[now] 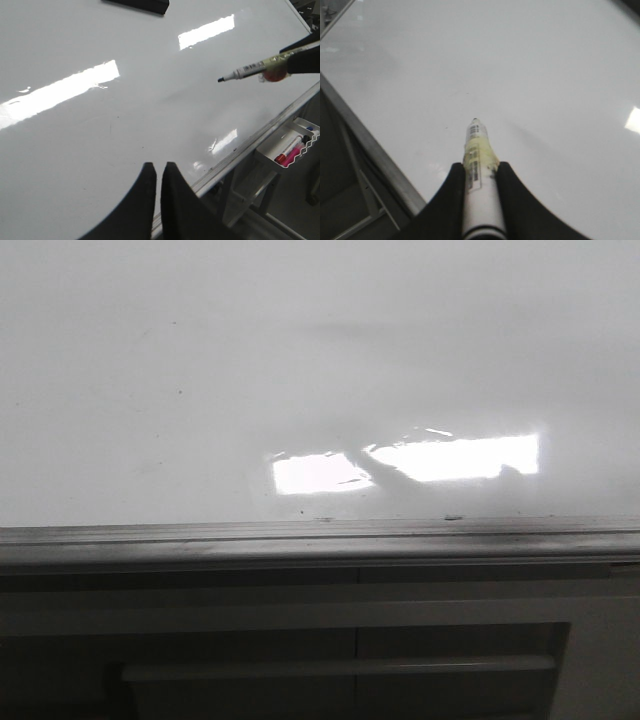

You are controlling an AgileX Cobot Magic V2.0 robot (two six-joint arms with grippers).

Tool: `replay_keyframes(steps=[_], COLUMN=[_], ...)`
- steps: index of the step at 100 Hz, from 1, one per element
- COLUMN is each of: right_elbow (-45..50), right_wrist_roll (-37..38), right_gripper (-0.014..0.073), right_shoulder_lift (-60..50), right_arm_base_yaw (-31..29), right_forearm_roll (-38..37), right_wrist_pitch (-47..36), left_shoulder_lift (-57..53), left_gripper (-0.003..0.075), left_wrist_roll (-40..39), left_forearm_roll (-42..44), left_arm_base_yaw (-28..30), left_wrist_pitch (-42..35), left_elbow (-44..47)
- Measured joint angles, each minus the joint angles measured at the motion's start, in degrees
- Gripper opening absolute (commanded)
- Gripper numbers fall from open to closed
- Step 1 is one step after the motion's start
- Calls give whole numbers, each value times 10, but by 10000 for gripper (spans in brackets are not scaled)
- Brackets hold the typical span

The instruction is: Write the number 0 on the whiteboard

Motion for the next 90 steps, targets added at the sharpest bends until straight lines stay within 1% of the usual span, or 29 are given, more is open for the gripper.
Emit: replay_keyframes(steps=[14,35,51,66,90], right_elbow=[0,-29,-45,-45,-45], right_wrist_roll=[1,1,1,1,1], right_gripper=[-47,-47,-47,-47,-47], right_shoulder_lift=[39,105,136,148,166], right_arm_base_yaw=[-1,-1,-1,-1,-1], right_forearm_roll=[4,8,9,9,9], right_wrist_pitch=[-52,-62,-60,-40,-50], left_shoulder_lift=[0,0,0,0,0], left_gripper=[-20,-20,-20,-20,-20], left_wrist_roll=[-18,-25,-26,-26,-26], left_forearm_roll=[2,5,5,3,1], left_arm_base_yaw=[0,0,0,0,0], left_wrist_pitch=[-36,-90,-94,-94,-94], left_elbow=[23,25,25,25,25])
